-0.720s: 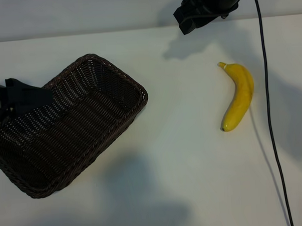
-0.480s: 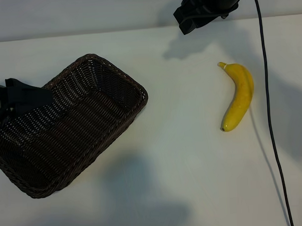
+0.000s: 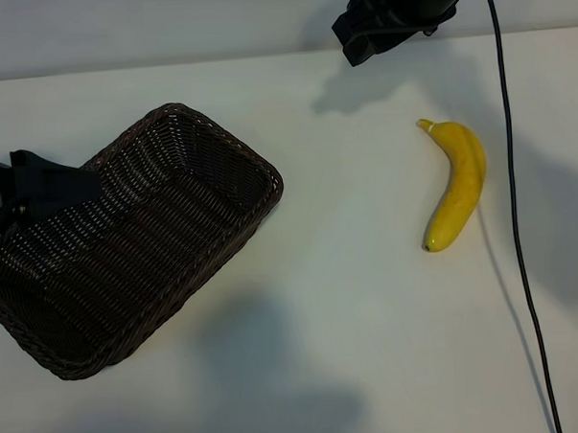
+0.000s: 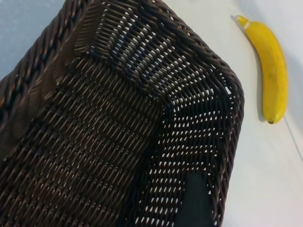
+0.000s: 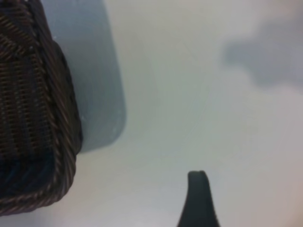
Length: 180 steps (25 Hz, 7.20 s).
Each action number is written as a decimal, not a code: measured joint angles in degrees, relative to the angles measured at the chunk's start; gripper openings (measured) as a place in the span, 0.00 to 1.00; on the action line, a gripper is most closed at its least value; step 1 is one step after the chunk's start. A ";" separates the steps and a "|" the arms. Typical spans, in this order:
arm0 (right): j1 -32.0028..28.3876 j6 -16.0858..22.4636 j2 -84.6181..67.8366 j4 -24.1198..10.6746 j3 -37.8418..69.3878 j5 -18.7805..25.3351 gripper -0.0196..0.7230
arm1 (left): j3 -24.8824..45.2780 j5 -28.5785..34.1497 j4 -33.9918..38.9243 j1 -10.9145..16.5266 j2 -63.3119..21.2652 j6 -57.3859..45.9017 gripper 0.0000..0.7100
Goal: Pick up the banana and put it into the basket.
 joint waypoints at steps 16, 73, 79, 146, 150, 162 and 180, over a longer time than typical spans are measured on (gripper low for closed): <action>0.00 0.00 0.00 0.00 0.00 0.01 0.75 | 0.00 -2.03 0.00 0.00 0.00 0.00 0.81; 0.00 1.61 0.00 -0.02 0.00 10.84 0.75 | 15.44 -21.77 41.48 0.00 -7.80 -58.86 0.70; 0.00 1.57 0.00 -0.02 0.00 10.84 0.75 | 15.44 -23.10 38.42 0.00 -0.87 -58.33 0.70; 0.00 1.44 0.00 -0.02 0.00 10.88 0.75 | 1.13 -11.19 18.48 0.11 12.72 -26.27 0.23; 0.00 1.50 0.00 -0.02 0.00 10.88 0.75 | -3.13 -8.53 22.81 0.11 12.78 -27.51 0.23; 0.00 1.55 0.00 -0.02 0.00 10.88 0.75 | -19.37 3.74 24.37 0.11 24.14 -22.72 0.23; 0.00 1.67 0.00 0.03 0.00 10.88 0.75 | -29.98 6.11 25.29 -5.95 35.32 -21.73 0.23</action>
